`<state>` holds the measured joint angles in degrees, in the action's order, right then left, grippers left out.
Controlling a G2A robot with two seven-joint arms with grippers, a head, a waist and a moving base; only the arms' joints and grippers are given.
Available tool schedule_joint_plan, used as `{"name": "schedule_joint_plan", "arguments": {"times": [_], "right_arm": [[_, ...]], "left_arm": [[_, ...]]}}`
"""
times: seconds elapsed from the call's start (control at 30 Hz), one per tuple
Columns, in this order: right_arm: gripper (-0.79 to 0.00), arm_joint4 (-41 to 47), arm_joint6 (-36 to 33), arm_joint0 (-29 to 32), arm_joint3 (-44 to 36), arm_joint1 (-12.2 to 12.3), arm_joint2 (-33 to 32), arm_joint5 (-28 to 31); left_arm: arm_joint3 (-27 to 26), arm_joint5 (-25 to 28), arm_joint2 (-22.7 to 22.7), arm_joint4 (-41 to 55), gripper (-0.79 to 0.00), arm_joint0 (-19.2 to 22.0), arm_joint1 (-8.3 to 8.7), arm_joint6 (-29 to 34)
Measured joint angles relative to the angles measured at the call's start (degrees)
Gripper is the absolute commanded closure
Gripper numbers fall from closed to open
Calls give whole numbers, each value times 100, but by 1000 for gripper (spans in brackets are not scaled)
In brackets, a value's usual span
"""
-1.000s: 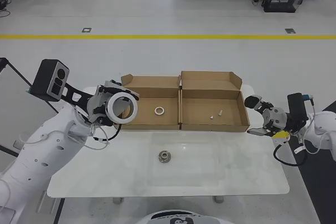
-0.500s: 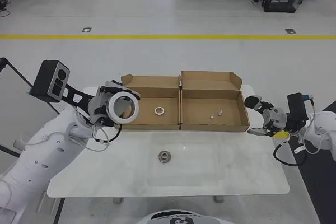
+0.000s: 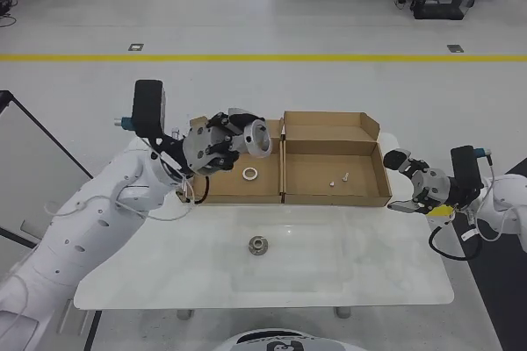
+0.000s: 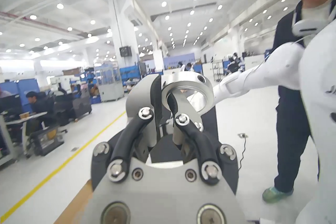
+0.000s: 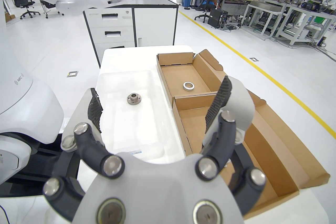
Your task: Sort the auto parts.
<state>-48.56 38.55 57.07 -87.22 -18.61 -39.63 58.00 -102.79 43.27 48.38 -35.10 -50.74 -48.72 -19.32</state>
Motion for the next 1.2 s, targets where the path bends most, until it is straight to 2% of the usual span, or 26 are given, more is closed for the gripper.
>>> {"name": "schedule_joint_plan", "arguments": {"times": [0.23, 0.4, 0.63, 0.83, 0.97, 1.2], "right_arm": [[-785, 0, 0, 0, 0, 0, 0, 0], [-785, 0, 0, 0, 0, 0, 0, 0], [-785, 0, 0, 0, 0, 0, 0, 0], [-785, 0, 0, 0, 0, 0, 0, 0], [-785, 0, 0, 0, 0, 0, 0, 0], [-785, 0, 0, 0, 0, 0, 0, 0]], "left_arm": [[320, -406, -181, -432, 0, 498, -118, 1899], [645, -617, -348, -245, 0, 866, -264, 2646], [1428, -1203, -755, 99, 0, 1576, -567, 3932], [2109, -1298, -1136, -222, 0, 2038, -785, 4894], [2383, -1258, -1381, -628, 0, 2103, -883, 5322], [2760, -1242, -1624, -944, 0, 1953, -995, 5669]]}}
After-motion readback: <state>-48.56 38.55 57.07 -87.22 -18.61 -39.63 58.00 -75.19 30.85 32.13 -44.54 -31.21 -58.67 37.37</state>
